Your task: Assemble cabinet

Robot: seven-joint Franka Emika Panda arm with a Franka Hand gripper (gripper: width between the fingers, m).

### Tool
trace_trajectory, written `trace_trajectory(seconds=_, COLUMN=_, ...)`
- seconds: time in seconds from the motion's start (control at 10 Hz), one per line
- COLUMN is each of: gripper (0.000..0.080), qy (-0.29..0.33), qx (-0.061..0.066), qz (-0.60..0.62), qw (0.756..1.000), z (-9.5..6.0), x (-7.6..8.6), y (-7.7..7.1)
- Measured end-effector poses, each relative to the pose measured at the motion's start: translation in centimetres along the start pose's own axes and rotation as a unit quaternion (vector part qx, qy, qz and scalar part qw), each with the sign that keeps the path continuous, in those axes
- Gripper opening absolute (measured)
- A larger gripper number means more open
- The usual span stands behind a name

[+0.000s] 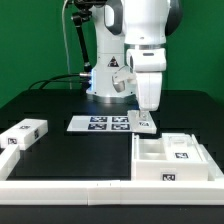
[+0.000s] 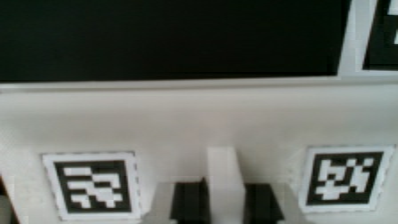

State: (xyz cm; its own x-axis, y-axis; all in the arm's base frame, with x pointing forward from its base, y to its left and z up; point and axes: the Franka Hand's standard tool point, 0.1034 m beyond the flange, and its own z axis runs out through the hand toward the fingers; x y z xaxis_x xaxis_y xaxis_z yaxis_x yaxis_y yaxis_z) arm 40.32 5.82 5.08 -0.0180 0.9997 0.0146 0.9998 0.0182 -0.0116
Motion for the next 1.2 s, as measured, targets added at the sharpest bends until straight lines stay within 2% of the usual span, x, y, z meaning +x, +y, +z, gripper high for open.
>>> trace_trajectory(seconds=0.1, gripper=0.007, qy=0.002, qx=-0.007, qz=0.001, qw=1.0, z=0.0, x=0.0, y=0.3)
trace_trajectory(seconds=0.2, gripper=0.007, qy=0.015, qx=-0.046, qz=0.002, qw=0.999, z=-0.2, x=-0.1, y=1.4)
trace_trajectory(seconds=0.3, gripper=0.007, qy=0.011, qx=-0.041, qz=0.027, qw=0.999, z=-0.4, x=-0.5, y=1.5)
trace_trajectory(seconds=0.4, gripper=0.007, qy=-0.002, qx=-0.026, qz=0.042, qw=0.999, z=-0.9, x=-0.8, y=2.0)
trace_trajectory(seconds=0.6, gripper=0.007, qy=0.008, qx=-0.039, qz=0.039, qw=0.998, z=-0.6, x=-0.4, y=2.0)
trace_trajectory(seconds=0.7, gripper=0.007, qy=0.004, qx=-0.028, qz=0.051, qw=0.998, z=-0.5, x=-0.4, y=2.0)
trace_trajectory(seconds=0.8, gripper=0.007, qy=-0.003, qx=-0.012, qz=0.069, qw=0.998, z=-0.5, x=-0.2, y=2.6)
trace_trajectory(seconds=0.9, gripper=0.007, qy=-0.004, qx=-0.013, qz=0.077, qw=0.997, z=-0.6, x=0.1, y=3.2)
trace_trajectory(seconds=1.2, gripper=0.007, qy=-0.004, qx=-0.01, qz=0.077, qw=0.997, z=-0.4, x=-0.1, y=2.9)
